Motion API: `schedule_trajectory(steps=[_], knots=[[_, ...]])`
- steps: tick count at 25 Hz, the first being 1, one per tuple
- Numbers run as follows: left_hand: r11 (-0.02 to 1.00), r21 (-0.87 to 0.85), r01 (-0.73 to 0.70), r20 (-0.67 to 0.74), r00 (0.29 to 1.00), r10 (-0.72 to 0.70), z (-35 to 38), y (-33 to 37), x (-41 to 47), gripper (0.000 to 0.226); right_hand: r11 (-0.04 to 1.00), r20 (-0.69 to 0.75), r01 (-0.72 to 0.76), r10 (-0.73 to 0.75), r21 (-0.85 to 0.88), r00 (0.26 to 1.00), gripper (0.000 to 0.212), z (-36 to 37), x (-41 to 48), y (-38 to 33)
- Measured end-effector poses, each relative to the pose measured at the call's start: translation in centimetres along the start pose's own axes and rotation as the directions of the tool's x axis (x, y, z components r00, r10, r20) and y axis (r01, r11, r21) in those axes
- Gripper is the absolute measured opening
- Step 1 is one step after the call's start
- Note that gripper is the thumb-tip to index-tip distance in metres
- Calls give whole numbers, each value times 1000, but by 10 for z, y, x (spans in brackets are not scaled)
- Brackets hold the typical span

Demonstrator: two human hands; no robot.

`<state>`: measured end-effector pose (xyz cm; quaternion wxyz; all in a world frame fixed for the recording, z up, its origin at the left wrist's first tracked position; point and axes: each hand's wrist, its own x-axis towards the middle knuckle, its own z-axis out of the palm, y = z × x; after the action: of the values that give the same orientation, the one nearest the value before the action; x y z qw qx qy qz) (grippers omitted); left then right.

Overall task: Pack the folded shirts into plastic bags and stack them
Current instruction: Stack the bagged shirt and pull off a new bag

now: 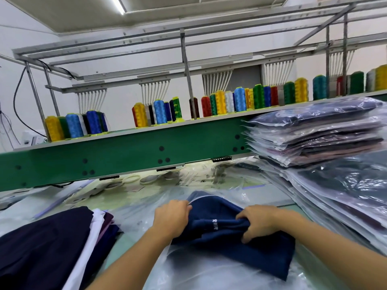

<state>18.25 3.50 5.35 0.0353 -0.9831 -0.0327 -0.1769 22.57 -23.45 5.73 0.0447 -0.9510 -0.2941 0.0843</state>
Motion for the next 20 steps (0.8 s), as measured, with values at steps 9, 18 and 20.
schedule_trajectory(steps=[9, 18, 20], knots=[[952, -279, -128, -41, 992, 121, -26, 23, 19, 33, 989, -414, 117, -145, -92, 899, 14, -13, 13, -50], [882, -381, -279, -102, 960, 260, -76, 27, 14, 32, 999, -510, 21, 4, 44, 860, 30, -12, 63, -112], [873, -385, -300, -94, 953, 287, -83, 23, 7, 31, 999, -525, -41, 51, 31, 850, 36, -10, 74, -121]])
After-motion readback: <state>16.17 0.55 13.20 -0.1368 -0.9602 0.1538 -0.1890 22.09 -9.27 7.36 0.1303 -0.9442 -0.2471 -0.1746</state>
